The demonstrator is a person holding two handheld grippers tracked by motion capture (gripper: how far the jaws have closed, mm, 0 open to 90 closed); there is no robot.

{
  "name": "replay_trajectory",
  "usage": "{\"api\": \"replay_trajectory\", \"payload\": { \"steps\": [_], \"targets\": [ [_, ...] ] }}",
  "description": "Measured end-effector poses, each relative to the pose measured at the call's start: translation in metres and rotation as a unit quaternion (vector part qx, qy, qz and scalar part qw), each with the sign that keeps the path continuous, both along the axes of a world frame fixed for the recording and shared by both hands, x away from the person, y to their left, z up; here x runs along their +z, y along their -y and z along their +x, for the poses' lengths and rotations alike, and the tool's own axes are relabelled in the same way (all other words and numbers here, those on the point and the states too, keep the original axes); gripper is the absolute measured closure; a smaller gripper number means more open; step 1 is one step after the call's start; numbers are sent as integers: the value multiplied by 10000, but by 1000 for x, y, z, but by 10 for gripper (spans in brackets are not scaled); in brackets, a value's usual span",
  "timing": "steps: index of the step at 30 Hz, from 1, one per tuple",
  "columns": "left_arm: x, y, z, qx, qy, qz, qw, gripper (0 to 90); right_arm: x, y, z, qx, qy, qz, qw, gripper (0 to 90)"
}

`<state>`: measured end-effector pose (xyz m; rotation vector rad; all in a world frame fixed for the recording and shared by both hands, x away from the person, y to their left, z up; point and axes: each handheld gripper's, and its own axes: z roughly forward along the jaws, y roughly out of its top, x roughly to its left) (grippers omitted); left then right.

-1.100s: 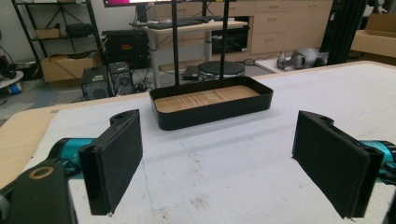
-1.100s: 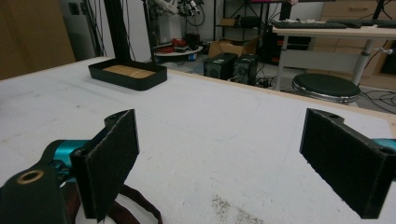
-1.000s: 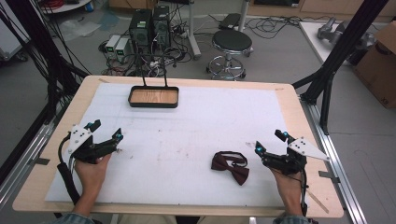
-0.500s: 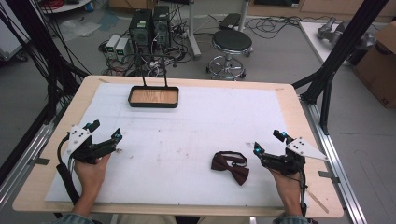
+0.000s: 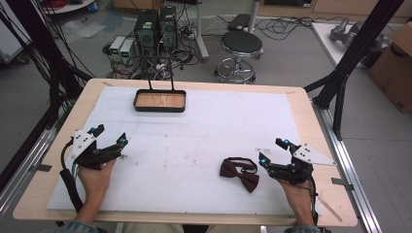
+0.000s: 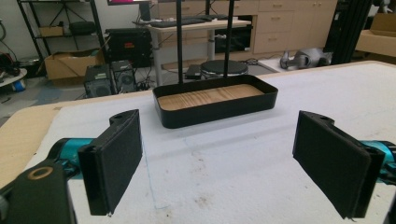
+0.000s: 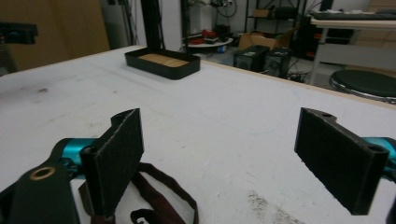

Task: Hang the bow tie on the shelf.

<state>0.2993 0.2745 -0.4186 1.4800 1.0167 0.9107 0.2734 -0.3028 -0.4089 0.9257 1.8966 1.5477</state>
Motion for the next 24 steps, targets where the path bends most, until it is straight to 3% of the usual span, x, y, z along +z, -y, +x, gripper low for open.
{"api": "replay_trajectory", "payload": {
  "steps": [3,6,12,17,19,21,24],
  "targets": [
    [0,0,0,9,1,2,10000,162,-2,-4,1,189,-58,-49,9998,199],
    [0,0,0,15,10,5,10000,161,-4,-8,2,428,-275,-72,9987,263],
    [0,0,0,18,-1,31,10000,162,-9,-22,3,947,-491,-395,9935,341],
    [0,0,0,22,-17,33,10000,162,-15,-37,3,1406,-626,-777,9850,390],
    [0,0,0,29,-20,43,10000,162,-18,-44,3,1627,-795,-929,9791,421],
    [0,0,0,32,-12,52,10000,162,-21,-50,3,1750,-871,-1104,9745,444],
    [0,0,0,32,-10,50,10000,162,-24,-56,3,1836,-940,-1272,9702,482]
  ]
}}
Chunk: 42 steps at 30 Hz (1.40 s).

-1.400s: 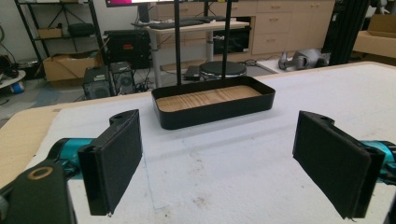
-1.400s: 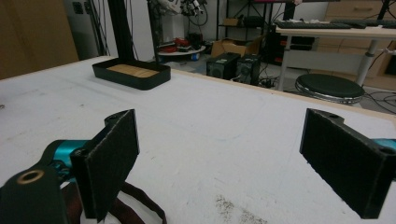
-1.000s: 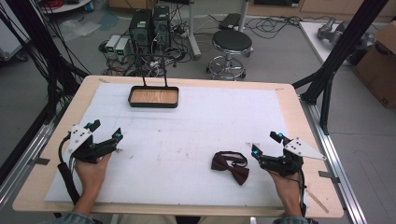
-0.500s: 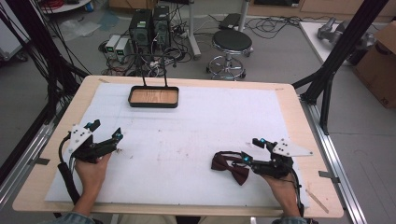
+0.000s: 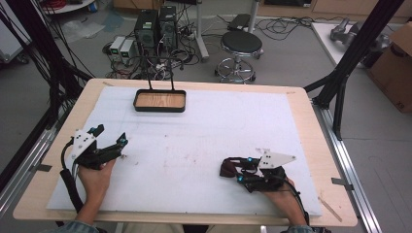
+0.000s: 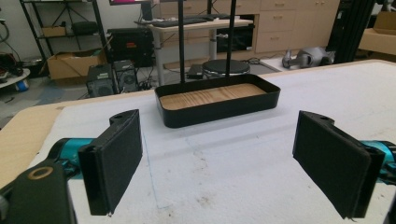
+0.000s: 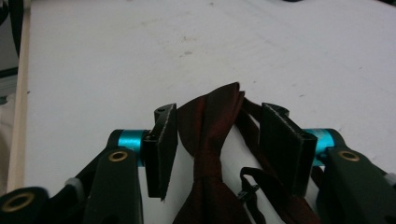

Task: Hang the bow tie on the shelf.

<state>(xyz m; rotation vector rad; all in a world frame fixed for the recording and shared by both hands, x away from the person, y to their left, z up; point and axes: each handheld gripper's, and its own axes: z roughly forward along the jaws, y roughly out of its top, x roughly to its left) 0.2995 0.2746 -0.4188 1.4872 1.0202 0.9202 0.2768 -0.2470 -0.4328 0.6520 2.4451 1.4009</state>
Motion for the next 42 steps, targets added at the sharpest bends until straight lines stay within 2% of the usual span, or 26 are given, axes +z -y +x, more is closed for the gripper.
{"api": "replay_trajectory", "payload": {
  "steps": [12,18,26,31,42],
  "targets": [
    [0,1,0,-3,-7,-8,10000,163,-7,-7,2,158,-212,-307,9992,560],
    [0,1,0,8,1,-9,10000,163,-10,-10,3,90,-312,-510,9982,624],
    [0,0,0,-1,12,-15,10000,163,-10,-9,2,8,-342,-559,9979,718],
    [0,0,0,-2,4,-17,10000,163,-7,-8,1,-100,-230,-496,9985,751],
    [-1,3,1,-41,20,-8,10000,163,12,1,1,-377,30,-18,9993,759]
  ]
}}
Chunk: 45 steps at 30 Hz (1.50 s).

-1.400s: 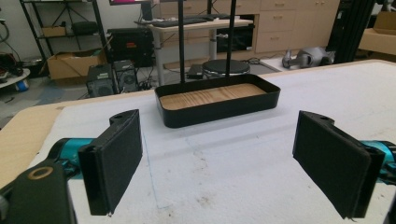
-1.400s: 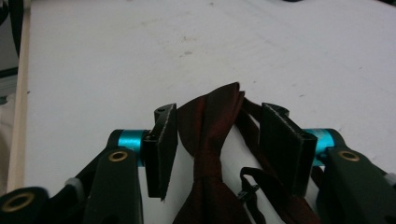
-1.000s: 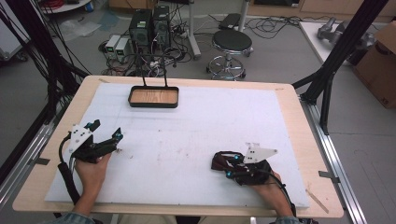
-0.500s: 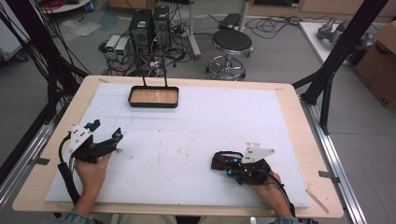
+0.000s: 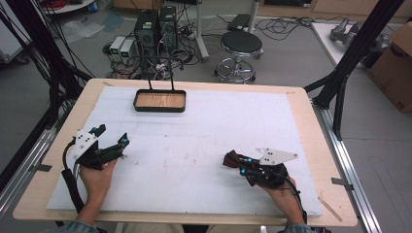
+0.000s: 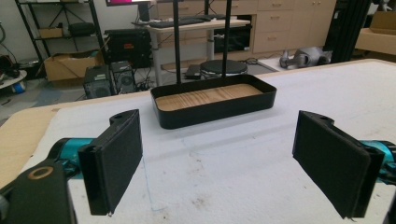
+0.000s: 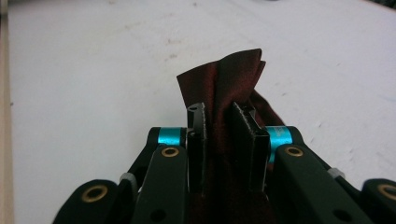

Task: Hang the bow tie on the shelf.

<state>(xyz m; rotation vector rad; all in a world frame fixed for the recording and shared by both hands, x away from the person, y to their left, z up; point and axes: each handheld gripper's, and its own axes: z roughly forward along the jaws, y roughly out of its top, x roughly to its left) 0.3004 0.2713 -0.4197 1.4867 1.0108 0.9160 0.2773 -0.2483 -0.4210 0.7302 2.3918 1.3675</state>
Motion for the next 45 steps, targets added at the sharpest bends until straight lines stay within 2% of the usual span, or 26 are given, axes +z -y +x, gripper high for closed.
{"api": "replay_trajectory", "payload": {
  "steps": [5,12,20,32,43,45],
  "targets": [
    [0,1,-1,-30,19,-27,10000,162,17,-1,4,-25,82,206,9998,760],
    [0,3,0,-78,69,-25,9999,162,43,-11,16,50,262,67,9996,759],
    [0,1,-1,-41,75,-69,9999,162,63,-22,34,93,236,87,9996,759],
    [0,0,0,-38,74,-123,9999,162,75,-39,65,186,228,69,9995,760],
    [0,0,0,-55,42,-150,9999,162,82,-71,105,372,124,-58,9992,760],
    [0,0,0,-56,42,-159,9998,162,82,-76,112,404,93,-7,9991,760]
  ]
}}
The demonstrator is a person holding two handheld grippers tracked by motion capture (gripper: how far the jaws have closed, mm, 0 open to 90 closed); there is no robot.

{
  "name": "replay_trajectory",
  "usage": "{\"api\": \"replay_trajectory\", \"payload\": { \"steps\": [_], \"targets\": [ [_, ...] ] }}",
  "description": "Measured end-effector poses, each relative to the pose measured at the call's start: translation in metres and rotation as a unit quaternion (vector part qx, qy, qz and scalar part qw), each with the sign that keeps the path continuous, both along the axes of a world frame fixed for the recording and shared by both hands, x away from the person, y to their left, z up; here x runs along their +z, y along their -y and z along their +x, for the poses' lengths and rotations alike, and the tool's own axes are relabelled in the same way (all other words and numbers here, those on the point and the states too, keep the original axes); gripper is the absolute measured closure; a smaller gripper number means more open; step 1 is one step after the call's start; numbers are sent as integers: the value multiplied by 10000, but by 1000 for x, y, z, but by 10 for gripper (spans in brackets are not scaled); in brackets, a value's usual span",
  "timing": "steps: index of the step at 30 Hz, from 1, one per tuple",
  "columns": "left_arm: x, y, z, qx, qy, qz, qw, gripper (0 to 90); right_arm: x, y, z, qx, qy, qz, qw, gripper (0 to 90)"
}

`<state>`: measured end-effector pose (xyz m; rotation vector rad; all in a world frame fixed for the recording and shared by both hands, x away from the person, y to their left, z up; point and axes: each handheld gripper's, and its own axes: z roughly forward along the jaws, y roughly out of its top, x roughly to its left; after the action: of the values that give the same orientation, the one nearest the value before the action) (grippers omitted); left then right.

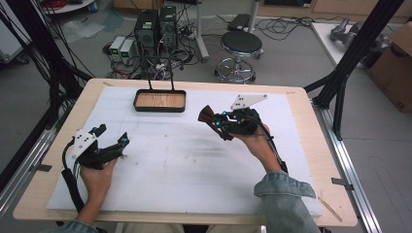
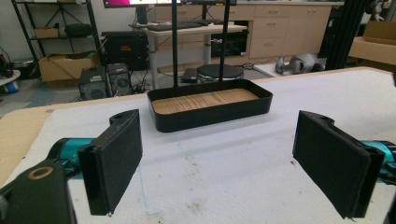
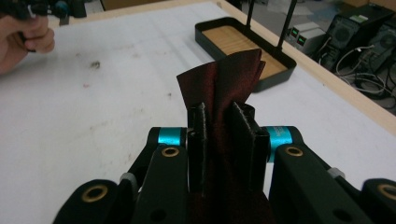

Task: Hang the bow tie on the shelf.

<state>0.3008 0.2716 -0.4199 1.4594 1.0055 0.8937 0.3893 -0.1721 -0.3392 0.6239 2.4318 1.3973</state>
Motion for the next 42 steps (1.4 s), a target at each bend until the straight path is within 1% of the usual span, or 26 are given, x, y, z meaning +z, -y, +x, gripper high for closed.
{"api": "replay_trajectory", "payload": {
  "steps": [2,4,6,8,10,12,13,15,18,19,25,30,34,35,37,42],
  "targets": [
    [0,0,0,-4,6,-8,10000,162,0,-6,7,-12,34,-65,10000,760],
    [0,0,0,-6,-5,0,10000,162,1,-11,12,-9,3,-33,10000,760],
    [0,-1,0,-4,0,5,10000,162,1,-16,17,-12,21,34,10000,760],
    [0,-1,0,12,5,-35,10000,162,2,-20,23,-23,32,26,10000,760],
    [0,-1,0,9,0,-41,10000,162,3,-24,28,-25,-4,64,10000,760],
    [0,-2,0,15,-15,-31,10000,162,6,-29,33,-15,32,84,10000,760],
    [0,-2,0,17,-18,-43,10000,162,7,-31,36,-20,11,109,9999,760],
    [-1,-2,1,10,-11,-51,10000,162,9,-36,41,-18,26,82,10000,759],
    [-1,-2,1,3,-19,-47,10000,162,13,-43,49,-14,96,86,9999,760],
    [-1,-2,1,4,-9,-41,10000,161,14,-46,52,-19,163,74,9998,760],
    [-1,-3,1,-21,-22,-81,10000,161,19,-58,64,-33,212,131,9997,760],
    [-1,-3,2,-44,-17,-96,9999,161,19,-66,74,-89,205,240,9995,760],
    [-1,-3,2,-46,-21,-92,9999,161,21,-72,82,-130,173,221,9995,761],
    [-1,-2,2,-46,-4,-126,9999,161,21,-73,84,-124,240,236,9994,760],
    [-2,-2,2,-52,-7,-136,9999,161,22,-76,88,-122,287,347,9989,761],
    [-2,-3,2,-59,-20,-145,9999,161,23,-82,93,-213,304,480,9982,761]
  ]
}}
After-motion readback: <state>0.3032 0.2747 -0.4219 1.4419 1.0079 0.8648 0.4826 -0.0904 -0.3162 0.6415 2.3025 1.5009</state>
